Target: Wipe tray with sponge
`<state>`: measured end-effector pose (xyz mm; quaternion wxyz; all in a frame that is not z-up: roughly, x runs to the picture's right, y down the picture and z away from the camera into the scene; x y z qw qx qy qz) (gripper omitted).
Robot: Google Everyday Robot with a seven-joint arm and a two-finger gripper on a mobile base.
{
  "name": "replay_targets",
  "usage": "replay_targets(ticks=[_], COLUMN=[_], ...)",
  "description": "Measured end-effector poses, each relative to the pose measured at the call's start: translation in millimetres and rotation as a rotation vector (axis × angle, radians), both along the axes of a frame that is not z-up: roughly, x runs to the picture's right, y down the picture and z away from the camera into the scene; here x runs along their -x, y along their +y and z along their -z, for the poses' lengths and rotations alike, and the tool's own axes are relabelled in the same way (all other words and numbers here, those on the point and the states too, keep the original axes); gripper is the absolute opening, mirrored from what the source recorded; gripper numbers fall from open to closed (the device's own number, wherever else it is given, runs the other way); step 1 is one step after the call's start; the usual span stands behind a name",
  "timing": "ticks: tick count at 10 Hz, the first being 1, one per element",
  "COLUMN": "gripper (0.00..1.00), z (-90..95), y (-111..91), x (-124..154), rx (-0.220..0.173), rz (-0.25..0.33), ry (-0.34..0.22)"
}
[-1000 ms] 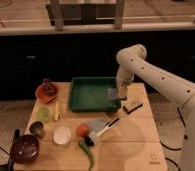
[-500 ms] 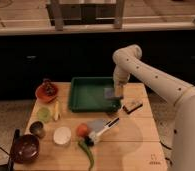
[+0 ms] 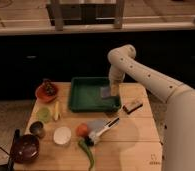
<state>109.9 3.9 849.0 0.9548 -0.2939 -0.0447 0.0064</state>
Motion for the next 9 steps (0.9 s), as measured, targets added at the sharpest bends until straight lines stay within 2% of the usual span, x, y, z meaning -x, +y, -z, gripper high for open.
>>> replay_targets(ticks=[9], gripper=[0.0], z=[-19.3], y=[12.6], x=[22.6], rx=[0.015], rz=[0.064], ry=[-0.047])
